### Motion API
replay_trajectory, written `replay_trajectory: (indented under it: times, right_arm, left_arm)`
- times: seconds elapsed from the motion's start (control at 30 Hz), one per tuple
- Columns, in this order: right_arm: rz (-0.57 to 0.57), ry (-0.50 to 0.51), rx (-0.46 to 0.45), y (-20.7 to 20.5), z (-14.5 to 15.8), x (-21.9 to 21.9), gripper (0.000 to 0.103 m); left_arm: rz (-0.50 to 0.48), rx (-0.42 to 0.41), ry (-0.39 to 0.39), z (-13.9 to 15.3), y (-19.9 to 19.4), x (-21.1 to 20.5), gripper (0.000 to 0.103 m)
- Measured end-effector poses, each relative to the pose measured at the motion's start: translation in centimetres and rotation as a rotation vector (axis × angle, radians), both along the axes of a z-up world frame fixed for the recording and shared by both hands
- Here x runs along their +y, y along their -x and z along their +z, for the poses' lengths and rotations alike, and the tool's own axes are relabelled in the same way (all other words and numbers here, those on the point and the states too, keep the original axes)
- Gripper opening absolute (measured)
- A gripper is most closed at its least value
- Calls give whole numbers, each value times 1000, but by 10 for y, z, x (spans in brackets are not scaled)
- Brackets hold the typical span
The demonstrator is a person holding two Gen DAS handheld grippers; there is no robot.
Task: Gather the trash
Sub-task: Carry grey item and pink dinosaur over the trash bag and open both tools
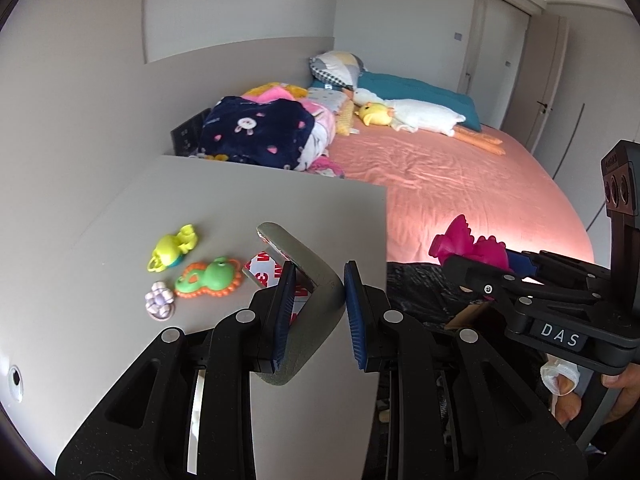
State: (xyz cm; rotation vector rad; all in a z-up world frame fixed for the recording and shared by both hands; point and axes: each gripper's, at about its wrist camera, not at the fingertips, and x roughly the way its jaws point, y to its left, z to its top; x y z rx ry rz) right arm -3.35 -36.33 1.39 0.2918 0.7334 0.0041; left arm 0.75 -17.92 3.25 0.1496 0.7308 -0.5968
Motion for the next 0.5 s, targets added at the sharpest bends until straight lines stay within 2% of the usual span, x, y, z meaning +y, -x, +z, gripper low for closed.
replay_trajectory:
  times: [0.5]
  right_arm:
    - [-145, -7, -17, 36, 4, -50, 46]
  left_arm:
    - [-147, -4, -14, 3, 18, -58, 25]
